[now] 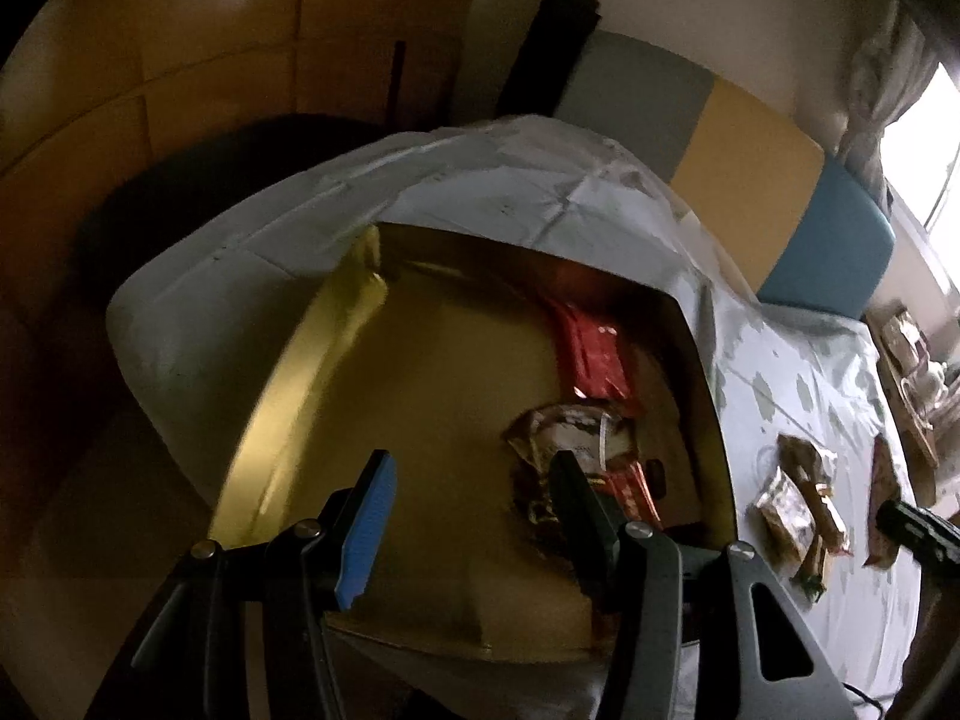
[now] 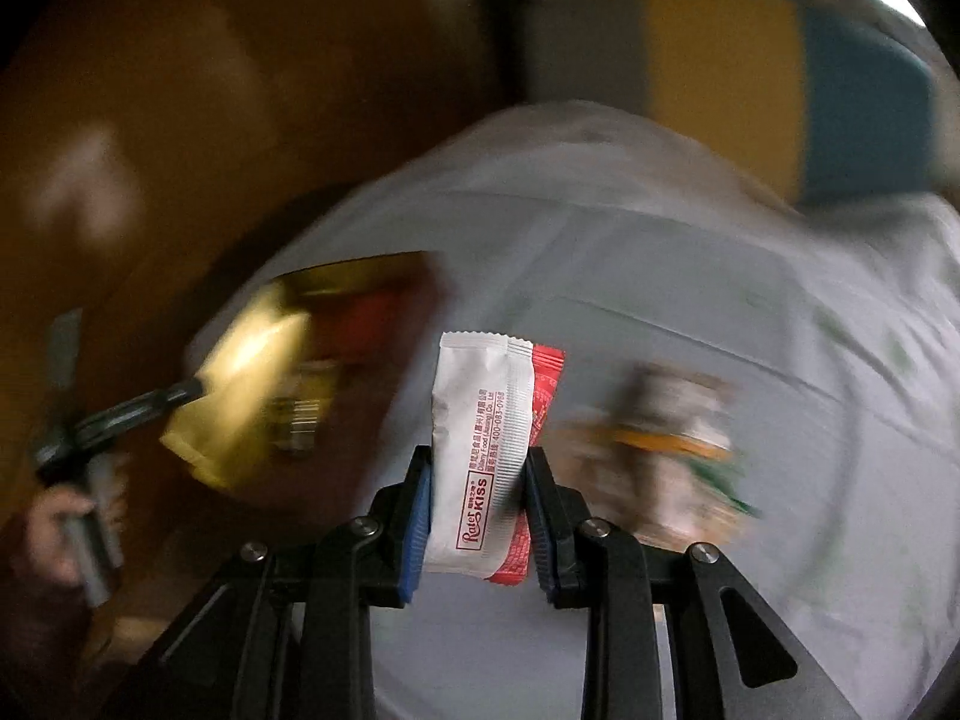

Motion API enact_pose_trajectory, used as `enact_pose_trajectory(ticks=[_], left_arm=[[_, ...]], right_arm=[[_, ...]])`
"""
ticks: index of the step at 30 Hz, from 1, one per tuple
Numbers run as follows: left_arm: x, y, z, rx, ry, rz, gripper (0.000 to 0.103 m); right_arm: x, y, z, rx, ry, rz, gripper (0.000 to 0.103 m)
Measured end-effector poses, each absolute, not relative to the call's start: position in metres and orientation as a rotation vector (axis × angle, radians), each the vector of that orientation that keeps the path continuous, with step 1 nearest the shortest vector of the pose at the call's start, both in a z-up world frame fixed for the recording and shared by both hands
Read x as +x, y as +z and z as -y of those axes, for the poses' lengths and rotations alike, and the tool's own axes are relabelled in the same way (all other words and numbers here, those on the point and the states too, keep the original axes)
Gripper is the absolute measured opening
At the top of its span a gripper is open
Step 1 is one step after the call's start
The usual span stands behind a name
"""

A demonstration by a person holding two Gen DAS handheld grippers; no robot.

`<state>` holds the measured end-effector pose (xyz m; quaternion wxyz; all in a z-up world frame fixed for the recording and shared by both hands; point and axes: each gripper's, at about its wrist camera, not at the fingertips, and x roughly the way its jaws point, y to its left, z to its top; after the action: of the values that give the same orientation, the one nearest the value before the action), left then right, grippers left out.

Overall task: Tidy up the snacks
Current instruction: 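Carry the white-red candy into the gold tray with the right tool and release, then move both tools back toward the snack pile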

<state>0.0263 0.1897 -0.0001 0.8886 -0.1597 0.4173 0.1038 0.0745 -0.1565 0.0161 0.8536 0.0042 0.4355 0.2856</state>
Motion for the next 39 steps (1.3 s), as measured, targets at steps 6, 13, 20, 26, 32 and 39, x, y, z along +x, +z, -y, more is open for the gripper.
enact_pose_trajectory(ticks=[6, 13, 20, 26, 32, 39], left_arm=[[0.020, -0.001, -0.207, -0.355, 0.248, -0.857, 0.054], [0.016, -0.011, -0.217, -0.369, 0.264, -0.875, 0.054], [0.016, -0.015, -0.213, -0.364, 0.257, -0.886, 0.054], [0.019, -0.011, -0.196, -0.313, 0.227, -0.884, 0.054], [0.018, -0.004, -0.177, -0.247, 0.208, -0.868, 0.054], [0.019, 0.001, -0.154, -0.191, 0.164, -0.868, 0.054]], right_arm=[[0.069, 0.010, 0.045, -0.090, 0.800, -0.898, 0.030], [0.061, -0.035, -0.039, -0.190, 0.919, -0.990, 0.036], [0.055, -0.035, -0.027, -0.170, 0.888, -0.986, 0.049], [0.054, -0.023, -0.002, -0.145, 0.834, -0.941, 0.049], [0.052, -0.012, 0.026, -0.147, 0.747, -0.900, 0.056], [0.054, -0.004, 0.073, -0.103, 0.666, -0.895, 0.056]])
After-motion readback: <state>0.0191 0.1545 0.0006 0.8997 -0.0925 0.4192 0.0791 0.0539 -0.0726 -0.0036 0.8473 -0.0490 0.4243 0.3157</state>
